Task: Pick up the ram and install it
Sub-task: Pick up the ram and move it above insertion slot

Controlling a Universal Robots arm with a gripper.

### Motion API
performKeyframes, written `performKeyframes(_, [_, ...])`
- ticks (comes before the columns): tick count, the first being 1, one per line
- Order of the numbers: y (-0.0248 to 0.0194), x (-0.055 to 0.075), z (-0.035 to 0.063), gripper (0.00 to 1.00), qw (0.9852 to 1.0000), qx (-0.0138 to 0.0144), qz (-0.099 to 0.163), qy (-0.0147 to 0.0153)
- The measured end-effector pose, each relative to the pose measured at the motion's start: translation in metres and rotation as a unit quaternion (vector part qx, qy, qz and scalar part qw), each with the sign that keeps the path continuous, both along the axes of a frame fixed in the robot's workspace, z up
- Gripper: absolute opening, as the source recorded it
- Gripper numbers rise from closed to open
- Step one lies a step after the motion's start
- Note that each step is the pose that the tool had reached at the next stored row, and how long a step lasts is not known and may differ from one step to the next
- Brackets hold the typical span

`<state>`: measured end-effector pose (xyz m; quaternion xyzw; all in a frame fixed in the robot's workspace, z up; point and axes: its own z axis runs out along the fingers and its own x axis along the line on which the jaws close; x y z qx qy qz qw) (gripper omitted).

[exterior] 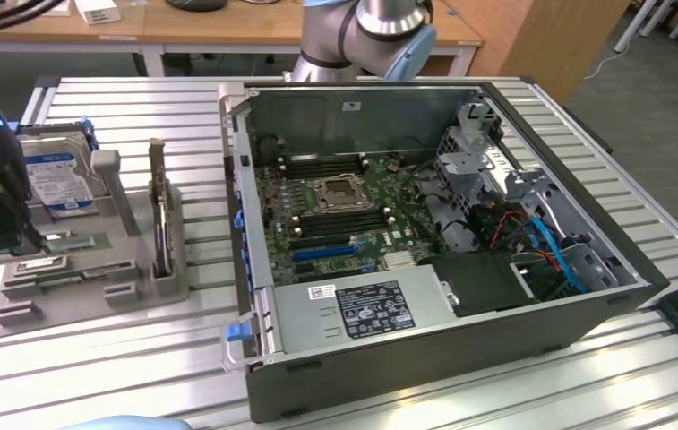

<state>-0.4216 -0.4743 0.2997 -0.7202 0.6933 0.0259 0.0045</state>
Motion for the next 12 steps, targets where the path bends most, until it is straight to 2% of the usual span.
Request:
performKeyframes(8, [0.0, 0.0, 0.0296, 0.12, 1.0, 0.0028, 0.0, -0.0001])
performKeyframes(12, [0.0, 0.0, 0.0423, 0.12, 1.0, 0.0032, 0.0, 0.0])
